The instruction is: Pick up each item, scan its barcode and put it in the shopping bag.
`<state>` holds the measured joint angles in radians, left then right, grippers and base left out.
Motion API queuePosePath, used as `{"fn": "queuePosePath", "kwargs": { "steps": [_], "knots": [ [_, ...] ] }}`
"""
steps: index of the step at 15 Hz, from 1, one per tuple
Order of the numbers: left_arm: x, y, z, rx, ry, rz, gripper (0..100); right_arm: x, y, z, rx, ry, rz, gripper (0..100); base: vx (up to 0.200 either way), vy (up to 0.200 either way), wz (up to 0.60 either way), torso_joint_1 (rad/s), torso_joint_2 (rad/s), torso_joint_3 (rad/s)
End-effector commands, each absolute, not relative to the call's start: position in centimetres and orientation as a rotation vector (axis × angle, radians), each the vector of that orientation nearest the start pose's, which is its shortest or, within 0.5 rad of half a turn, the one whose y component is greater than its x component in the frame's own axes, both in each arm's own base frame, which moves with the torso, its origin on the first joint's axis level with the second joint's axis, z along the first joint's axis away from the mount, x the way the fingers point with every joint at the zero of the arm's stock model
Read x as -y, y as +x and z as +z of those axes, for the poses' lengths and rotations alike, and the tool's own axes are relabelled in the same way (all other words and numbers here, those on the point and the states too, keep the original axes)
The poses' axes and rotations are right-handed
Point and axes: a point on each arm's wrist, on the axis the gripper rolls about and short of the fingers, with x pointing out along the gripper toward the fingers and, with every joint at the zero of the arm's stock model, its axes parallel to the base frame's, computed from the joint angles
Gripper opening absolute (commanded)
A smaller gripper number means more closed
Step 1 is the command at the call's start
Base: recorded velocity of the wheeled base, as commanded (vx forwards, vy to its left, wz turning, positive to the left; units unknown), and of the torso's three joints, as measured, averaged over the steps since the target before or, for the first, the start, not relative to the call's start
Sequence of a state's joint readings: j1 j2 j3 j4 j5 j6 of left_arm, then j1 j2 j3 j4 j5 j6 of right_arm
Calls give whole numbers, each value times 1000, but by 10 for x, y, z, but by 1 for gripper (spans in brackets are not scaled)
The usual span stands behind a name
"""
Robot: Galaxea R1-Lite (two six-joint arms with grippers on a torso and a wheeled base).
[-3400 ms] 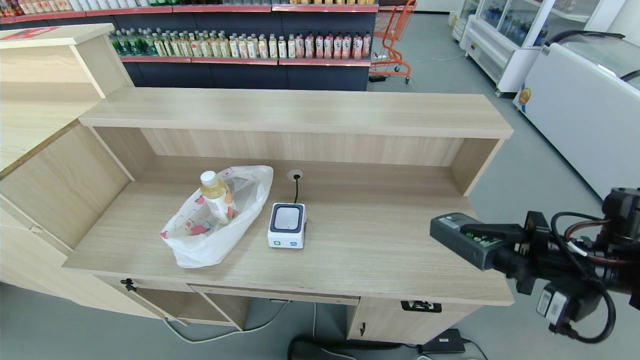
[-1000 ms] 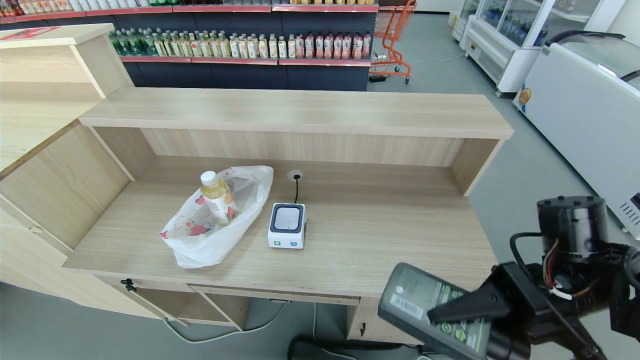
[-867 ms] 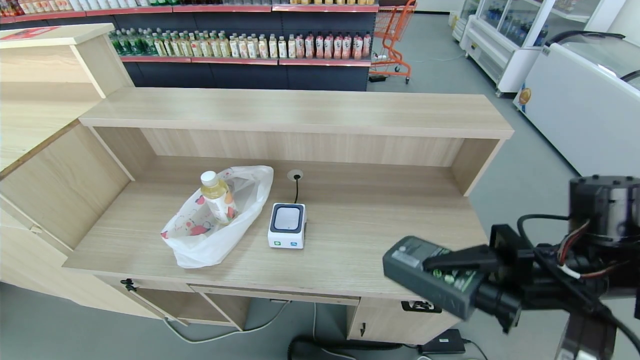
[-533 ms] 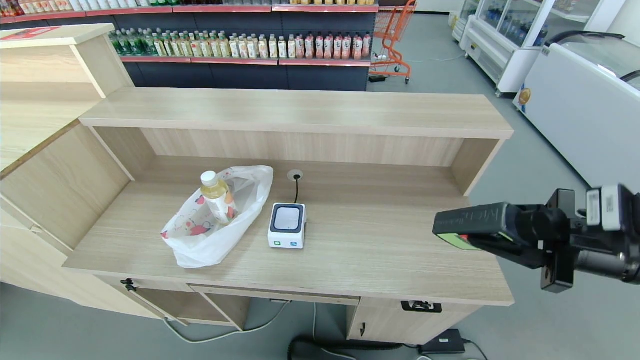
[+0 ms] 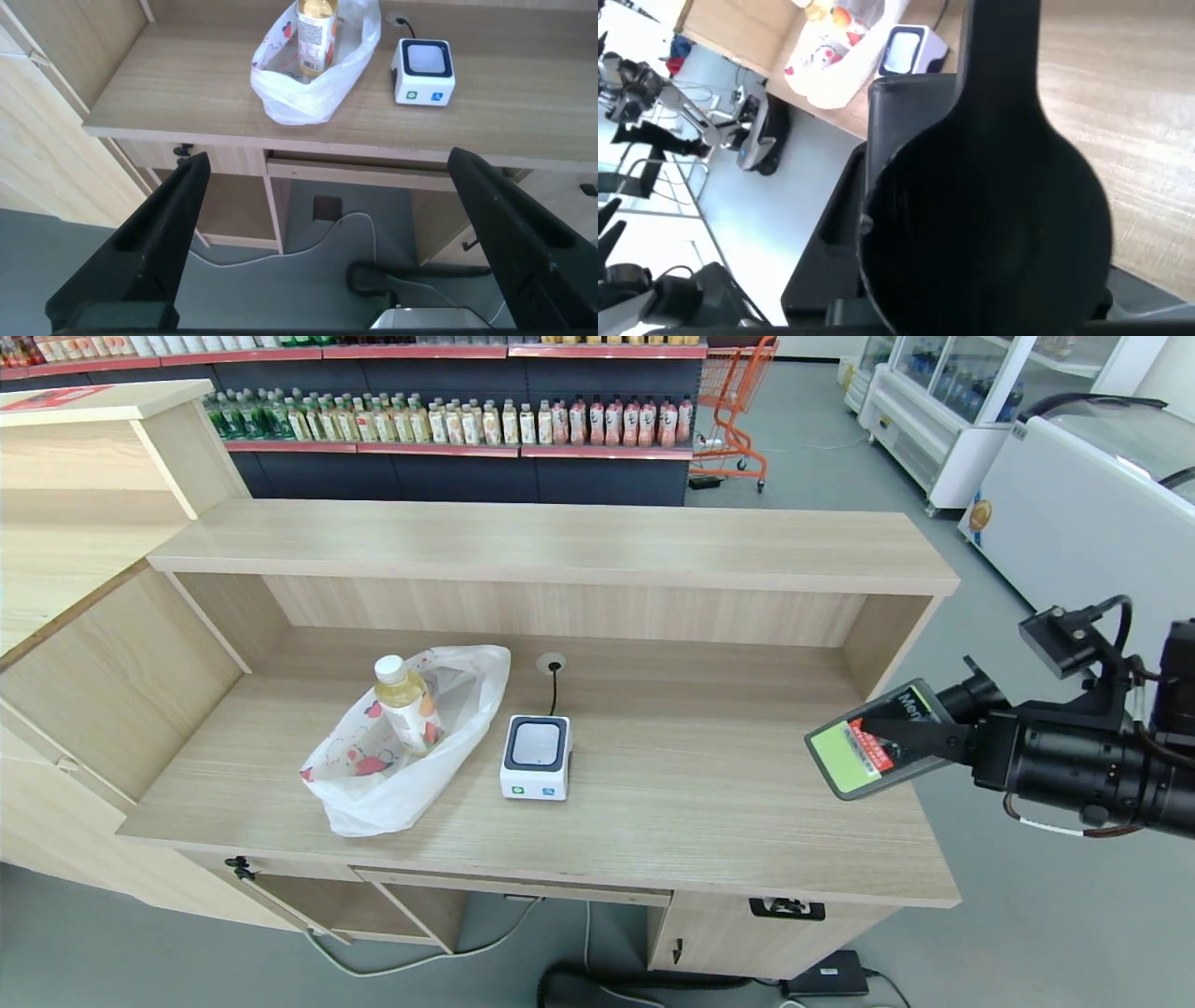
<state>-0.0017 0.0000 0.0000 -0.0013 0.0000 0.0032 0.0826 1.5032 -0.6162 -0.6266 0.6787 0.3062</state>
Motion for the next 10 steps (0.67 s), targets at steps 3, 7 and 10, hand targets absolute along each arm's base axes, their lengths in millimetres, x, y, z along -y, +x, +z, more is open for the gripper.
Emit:
{"fn": "queuePosePath", "kwargs": {
  "steps": [3,7,10],
  "knots": [
    [0,-23,76,0,5,-2,100,-35,261,171,-435,404,693,0,0,0,0,0,0,0],
    [0,-23,76,0,6,-2,100,-34,260,171,-434,406,693,0,0,50,0,1,1,1],
    [0,-23,76,0,5,-2,100,-34,258,170,-440,409,695,0,0,200,0,1,1,5]
  ]
}}
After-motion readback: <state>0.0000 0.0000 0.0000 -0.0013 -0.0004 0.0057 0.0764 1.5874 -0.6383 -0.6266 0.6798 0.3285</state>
